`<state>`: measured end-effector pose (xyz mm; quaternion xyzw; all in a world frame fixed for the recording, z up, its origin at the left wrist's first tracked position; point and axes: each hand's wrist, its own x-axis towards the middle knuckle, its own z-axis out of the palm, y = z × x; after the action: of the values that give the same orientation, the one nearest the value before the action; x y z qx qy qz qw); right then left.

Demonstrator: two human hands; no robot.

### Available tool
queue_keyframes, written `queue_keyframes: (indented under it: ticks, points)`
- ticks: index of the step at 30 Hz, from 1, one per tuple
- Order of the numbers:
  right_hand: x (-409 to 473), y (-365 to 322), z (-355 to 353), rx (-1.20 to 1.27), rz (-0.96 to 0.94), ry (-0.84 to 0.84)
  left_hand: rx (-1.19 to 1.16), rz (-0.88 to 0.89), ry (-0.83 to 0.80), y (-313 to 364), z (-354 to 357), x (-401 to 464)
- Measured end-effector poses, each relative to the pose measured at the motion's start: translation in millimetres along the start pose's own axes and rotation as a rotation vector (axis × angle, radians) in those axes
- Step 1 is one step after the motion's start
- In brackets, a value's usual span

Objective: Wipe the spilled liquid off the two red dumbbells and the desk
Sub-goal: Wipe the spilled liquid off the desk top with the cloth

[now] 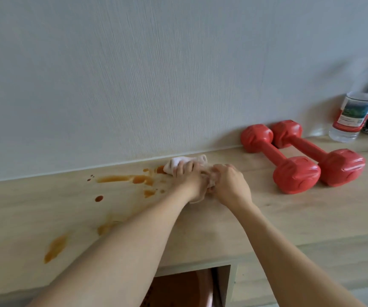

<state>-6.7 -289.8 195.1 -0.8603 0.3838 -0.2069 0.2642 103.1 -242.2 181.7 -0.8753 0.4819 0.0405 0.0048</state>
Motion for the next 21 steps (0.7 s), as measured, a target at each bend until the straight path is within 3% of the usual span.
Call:
queue_keyframes:
  ticks: [4,8,12,21]
  points:
    - [11.4,-4.4,14.1,-0.07,-0.037,0.0,-0.058,-0.082,-0.016,-17.1,-16.1,24.7]
    - [11.6,-23.2,20.3,-0.092,-0.08,-0.032,0.037,-0.089,0.033,-24.7,-20.4,19.3]
    - [2.9,-37.7,37.9,-0.08,-0.104,-0.125,0.099,-0.21,0.036,-50.4,-24.0,5.4]
    - [4.9,-56.3,54.3,-0.381,-0.131,-0.245,0.091,-0.403,0.008,-148.2,-25.6,-45.4]
